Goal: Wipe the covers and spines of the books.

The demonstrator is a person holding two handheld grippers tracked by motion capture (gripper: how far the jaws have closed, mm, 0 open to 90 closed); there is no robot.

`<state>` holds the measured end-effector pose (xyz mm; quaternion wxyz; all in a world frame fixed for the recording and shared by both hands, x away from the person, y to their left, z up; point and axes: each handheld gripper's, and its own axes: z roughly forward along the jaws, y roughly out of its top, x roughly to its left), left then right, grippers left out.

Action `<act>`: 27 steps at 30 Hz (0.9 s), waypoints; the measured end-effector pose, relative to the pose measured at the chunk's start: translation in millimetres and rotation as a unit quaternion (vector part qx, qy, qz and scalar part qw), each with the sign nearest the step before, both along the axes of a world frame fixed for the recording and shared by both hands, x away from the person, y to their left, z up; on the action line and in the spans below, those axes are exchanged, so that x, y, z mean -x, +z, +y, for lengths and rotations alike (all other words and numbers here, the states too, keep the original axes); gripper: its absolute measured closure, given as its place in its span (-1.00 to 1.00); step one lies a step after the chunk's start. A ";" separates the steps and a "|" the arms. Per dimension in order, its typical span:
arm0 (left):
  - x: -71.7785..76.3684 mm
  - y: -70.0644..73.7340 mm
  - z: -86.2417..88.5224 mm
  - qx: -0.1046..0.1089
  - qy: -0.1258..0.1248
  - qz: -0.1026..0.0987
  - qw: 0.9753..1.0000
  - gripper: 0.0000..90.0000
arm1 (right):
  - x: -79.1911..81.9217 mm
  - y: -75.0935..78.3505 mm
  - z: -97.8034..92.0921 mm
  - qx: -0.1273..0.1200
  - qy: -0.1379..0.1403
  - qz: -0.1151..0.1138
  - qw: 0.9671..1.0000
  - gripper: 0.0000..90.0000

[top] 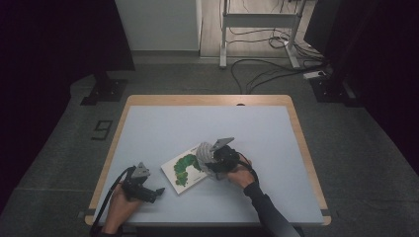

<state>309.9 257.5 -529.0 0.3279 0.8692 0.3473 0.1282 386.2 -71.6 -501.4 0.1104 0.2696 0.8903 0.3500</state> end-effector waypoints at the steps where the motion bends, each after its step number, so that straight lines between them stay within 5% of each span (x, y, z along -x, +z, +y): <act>1: 0.0 0.0 0.0 0.000 0.000 0.000 1.000 -1.00 | 1.0 0.0 1.3 -0.001 0.003 0.001 1.000 0.23; 27: 0.2 0.0 -0.1 0.000 -0.001 -0.001 1.000 -1.00 | 32.5 1.1 52.4 -0.015 0.088 0.010 0.996 0.22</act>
